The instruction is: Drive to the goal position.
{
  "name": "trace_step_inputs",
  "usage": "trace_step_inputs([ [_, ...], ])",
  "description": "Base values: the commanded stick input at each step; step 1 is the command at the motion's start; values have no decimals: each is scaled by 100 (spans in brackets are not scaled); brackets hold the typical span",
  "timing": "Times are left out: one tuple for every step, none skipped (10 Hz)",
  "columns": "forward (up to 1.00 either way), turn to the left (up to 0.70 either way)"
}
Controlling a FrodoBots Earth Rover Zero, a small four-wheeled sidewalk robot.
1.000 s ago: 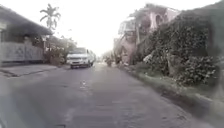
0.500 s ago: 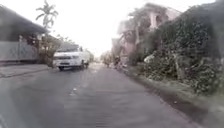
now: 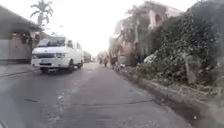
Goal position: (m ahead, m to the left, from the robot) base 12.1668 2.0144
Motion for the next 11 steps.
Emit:
trace_step_inputs([
  [100,4],
  [100,4],
  [100,4],
  [100,4],
  [100,4],
  [100,4],
  [100,4],
  [100,4],
  [100,4],
  [100,4],
  [100,4],
])
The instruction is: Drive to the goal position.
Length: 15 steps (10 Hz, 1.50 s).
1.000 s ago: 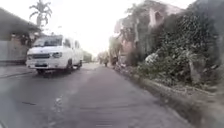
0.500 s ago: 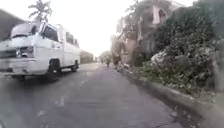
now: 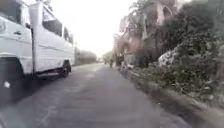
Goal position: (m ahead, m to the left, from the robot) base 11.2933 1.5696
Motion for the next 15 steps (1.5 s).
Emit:
trace_step_inputs([
  [100,4],
  [100,4],
  [100,4],
  [100,4],
  [100,4],
  [100,4],
  [100,4],
  [100,4],
  [100,4],
  [100,4],
  [100,4],
  [100,4],
  [100,4],
  [100,4],
  [100,4],
])
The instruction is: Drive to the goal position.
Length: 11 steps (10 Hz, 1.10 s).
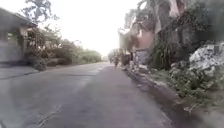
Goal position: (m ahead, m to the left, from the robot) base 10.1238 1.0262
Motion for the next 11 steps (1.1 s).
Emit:
trace_step_inputs([
  [100,4],
  [100,4],
  [100,4],
  [100,4],
  [100,4],
  [100,4],
  [100,4],
  [100,4],
  [100,4],
  [100,4],
  [100,4],
])
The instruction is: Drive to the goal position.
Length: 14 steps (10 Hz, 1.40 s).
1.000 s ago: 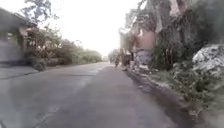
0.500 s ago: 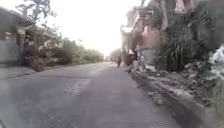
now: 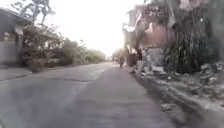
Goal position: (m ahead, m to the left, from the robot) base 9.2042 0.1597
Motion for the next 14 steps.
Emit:
trace_step_inputs([
  [100,4],
  [100,4],
  [100,4],
  [100,4],
  [100,4],
  [100,4],
  [100,4],
  [100,4],
  [100,4],
  [100,4],
  [100,4],
  [100,4],
  [100,4],
  [100,4],
])
